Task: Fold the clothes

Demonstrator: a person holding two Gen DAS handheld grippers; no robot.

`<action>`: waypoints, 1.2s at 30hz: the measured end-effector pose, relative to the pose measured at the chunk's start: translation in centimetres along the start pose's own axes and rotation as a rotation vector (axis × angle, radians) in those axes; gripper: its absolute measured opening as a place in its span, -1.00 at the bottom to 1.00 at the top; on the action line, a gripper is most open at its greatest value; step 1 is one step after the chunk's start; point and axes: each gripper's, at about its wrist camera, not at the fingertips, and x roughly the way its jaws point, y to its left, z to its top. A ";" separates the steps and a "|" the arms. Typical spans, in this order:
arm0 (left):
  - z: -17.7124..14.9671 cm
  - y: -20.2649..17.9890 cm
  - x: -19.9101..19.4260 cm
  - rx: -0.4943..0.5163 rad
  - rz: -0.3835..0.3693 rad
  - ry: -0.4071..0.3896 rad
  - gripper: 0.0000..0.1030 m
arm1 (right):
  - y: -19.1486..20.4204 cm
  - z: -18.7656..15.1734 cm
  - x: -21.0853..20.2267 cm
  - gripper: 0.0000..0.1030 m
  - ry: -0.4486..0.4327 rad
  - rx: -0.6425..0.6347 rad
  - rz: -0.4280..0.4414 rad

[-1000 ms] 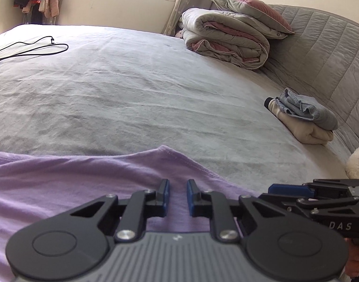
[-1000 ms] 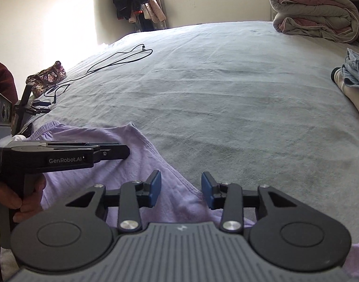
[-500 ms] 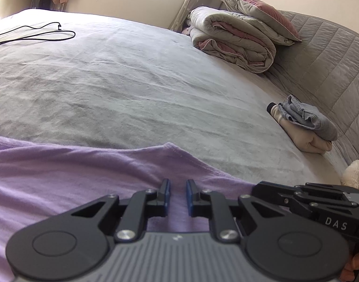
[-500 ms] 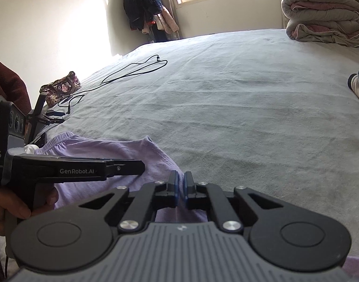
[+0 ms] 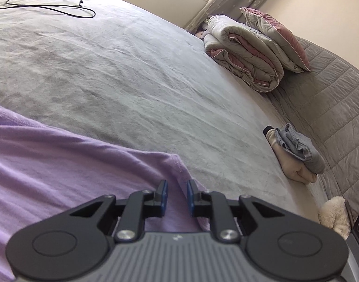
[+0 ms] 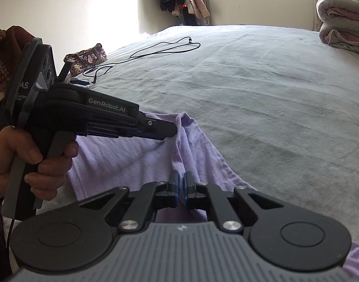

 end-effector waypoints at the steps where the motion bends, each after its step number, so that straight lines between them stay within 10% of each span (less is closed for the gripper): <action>1: 0.0 -0.1 0.0 0.003 0.000 -0.001 -0.66 | -0.1 0.0 0.0 -0.88 0.001 0.003 0.001; 22: 1.1 -3.0 0.4 0.574 0.233 -0.046 -0.12 | -9.3 -1.5 -8.4 -0.67 -0.009 0.124 -0.168; 28: 0.8 -1.6 2.0 0.597 0.198 -0.004 -0.09 | -9.2 -2.4 -7.8 -0.28 0.051 0.082 -0.156; 36: 0.6 -1.7 3.0 0.569 0.170 -0.022 -0.08 | -8.1 -3.1 -6.8 -0.38 0.083 -0.029 -0.205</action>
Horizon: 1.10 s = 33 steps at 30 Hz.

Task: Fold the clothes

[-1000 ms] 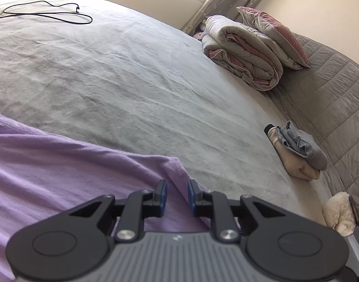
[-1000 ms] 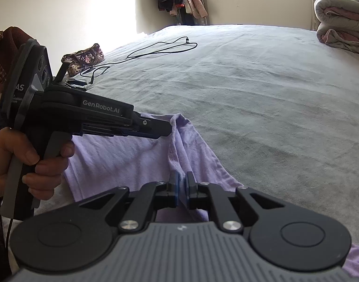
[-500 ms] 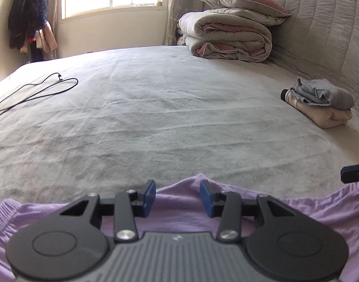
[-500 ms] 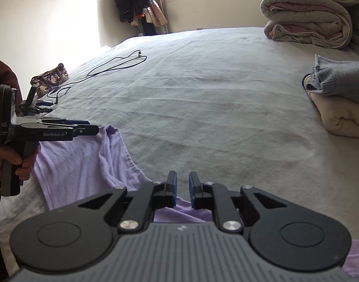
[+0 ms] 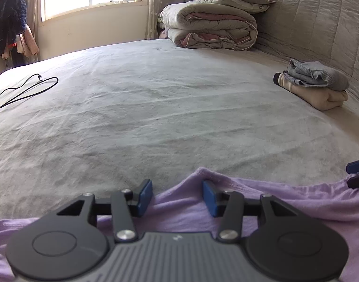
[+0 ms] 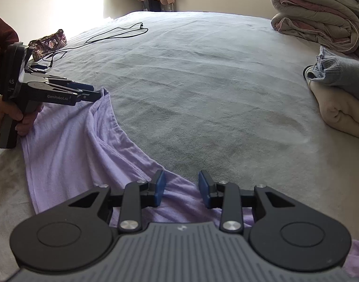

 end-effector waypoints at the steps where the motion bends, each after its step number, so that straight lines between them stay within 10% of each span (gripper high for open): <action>1: 0.0 -0.1 0.0 0.000 -0.003 0.002 -0.13 | 0.2 0.0 0.1 -0.42 0.001 -0.009 -0.004; 6: 0.2 -0.9 -0.2 -0.009 -0.033 0.006 -0.92 | 1.5 0.1 0.2 -0.91 -0.004 -0.050 -0.031; 23: -0.6 -1.1 0.0 -0.043 0.108 -0.049 -0.92 | 1.2 0.6 1.3 -0.94 -0.043 0.012 -0.186; 33: -0.5 -0.9 -0.4 -0.073 0.103 -0.053 -0.68 | -1.0 0.1 -2.7 -0.17 -0.118 0.109 -0.207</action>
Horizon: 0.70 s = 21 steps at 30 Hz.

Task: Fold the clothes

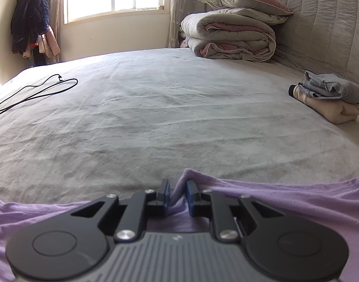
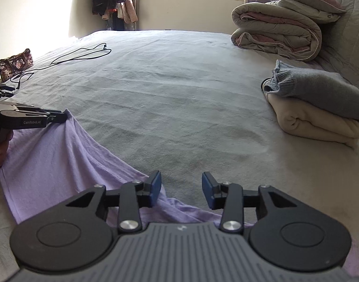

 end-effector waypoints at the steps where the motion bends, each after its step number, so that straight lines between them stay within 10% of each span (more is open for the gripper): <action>1: 0.0 0.0 0.0 0.000 0.000 0.000 -0.67 | -0.7 0.0 -0.5 -0.17 -0.011 0.016 -0.012; 21: -0.1 -0.3 0.3 0.003 0.002 -0.003 -0.62 | -11.8 -6.0 -6.7 -0.17 0.008 0.149 -0.249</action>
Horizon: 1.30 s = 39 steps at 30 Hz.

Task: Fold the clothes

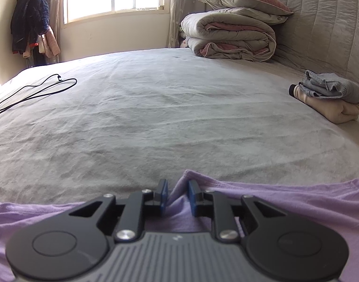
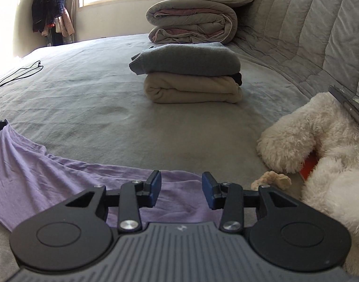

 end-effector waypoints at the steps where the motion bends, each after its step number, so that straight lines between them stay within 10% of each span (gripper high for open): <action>1: 0.0 0.0 0.0 0.001 0.001 -0.001 -0.62 | -0.3 -0.2 -0.1 -0.17 0.000 0.003 -0.007; 10: 0.0 -0.2 0.1 0.007 0.005 -0.002 -0.63 | -1.6 -0.5 1.8 -0.18 0.017 0.069 0.007; 13: -0.1 -0.3 0.1 0.016 -0.010 -0.002 -0.82 | -0.8 -0.6 2.2 -0.83 0.008 0.059 0.016; 20: 0.0 -0.7 -0.4 0.015 0.025 -0.040 -0.92 | -0.1 -0.5 0.4 -0.96 -0.047 -0.008 -0.167; 28: 0.0 -1.0 -0.1 0.042 0.041 -0.012 -0.85 | -0.6 -1.2 1.5 -0.86 -0.004 -0.004 -0.143; 33: 0.3 -0.5 -0.4 0.005 -0.002 -0.005 -0.73 | -0.9 -0.7 0.0 -0.25 -0.041 0.022 -0.073; 39: 0.3 -0.6 -0.3 -0.009 -0.038 -0.004 -0.62 | 1.0 -0.4 -0.2 -0.25 -0.053 -0.036 0.061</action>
